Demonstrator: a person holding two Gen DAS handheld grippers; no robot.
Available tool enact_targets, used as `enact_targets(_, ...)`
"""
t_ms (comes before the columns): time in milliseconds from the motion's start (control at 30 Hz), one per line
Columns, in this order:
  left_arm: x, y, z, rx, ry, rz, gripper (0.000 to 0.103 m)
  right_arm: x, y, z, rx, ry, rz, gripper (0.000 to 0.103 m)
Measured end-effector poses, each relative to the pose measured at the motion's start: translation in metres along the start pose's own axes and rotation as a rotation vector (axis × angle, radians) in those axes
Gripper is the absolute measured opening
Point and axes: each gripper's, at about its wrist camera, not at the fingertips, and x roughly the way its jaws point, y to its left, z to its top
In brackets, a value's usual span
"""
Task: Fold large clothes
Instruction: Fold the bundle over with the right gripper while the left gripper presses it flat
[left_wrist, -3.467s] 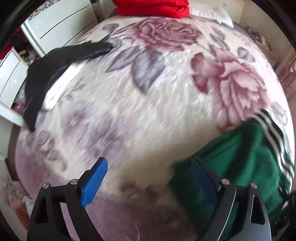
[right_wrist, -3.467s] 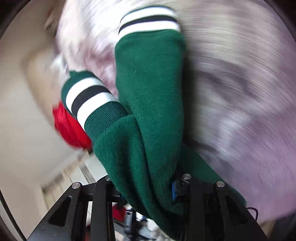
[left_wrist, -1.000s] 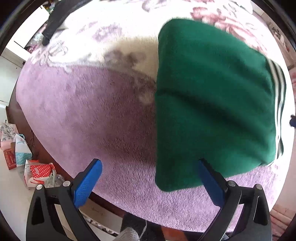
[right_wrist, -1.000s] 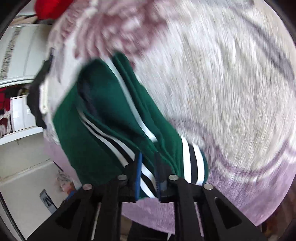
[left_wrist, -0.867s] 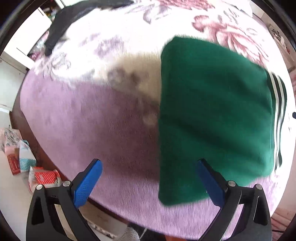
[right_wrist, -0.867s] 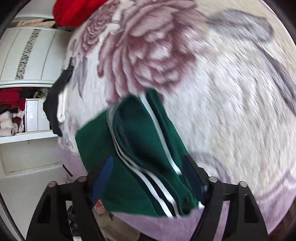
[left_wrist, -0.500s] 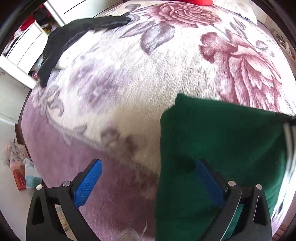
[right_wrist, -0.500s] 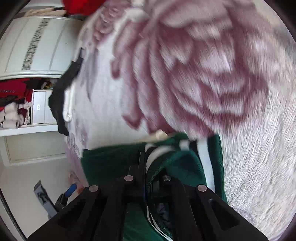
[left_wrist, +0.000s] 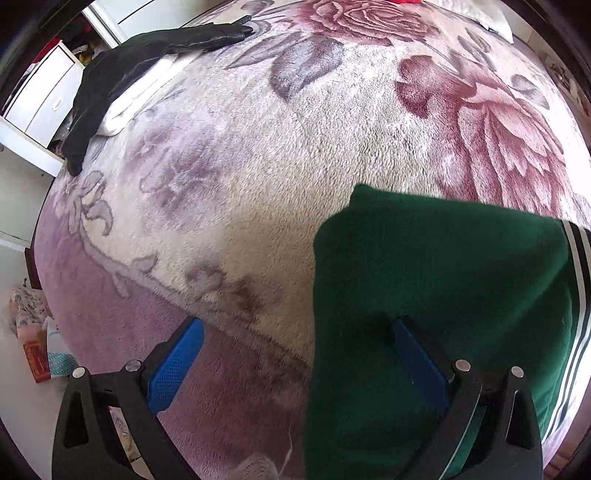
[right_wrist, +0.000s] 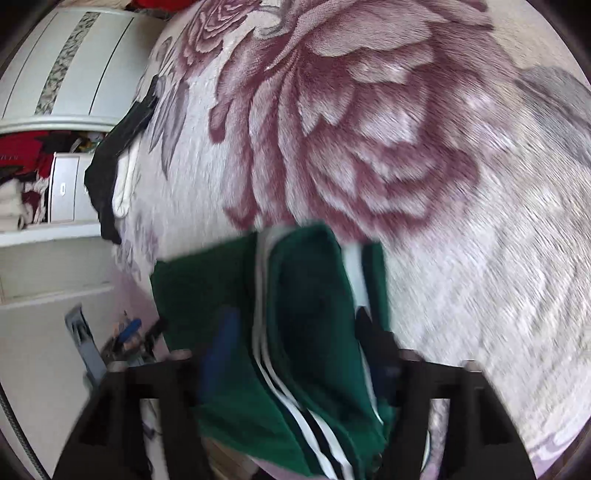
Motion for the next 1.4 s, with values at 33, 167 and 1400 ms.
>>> enact_targets(33,-0.002,0.000,-0.004,0.002,0.000,0.006,0.103,0.000,-0.007,-0.016,-0.011,0.026,-0.018,0.081)
enact_targets(167,-0.003,-0.003,-0.021,0.012,0.013,0.022,0.103,0.033,-0.049,-0.060,0.029,0.170,-0.037,0.081)
enact_targets(1400,-0.024,-0.021,-0.006,0.034,-0.024,-0.207,0.103,-0.007,-0.072,-0.066,0.241,0.033,-0.116,0.057)
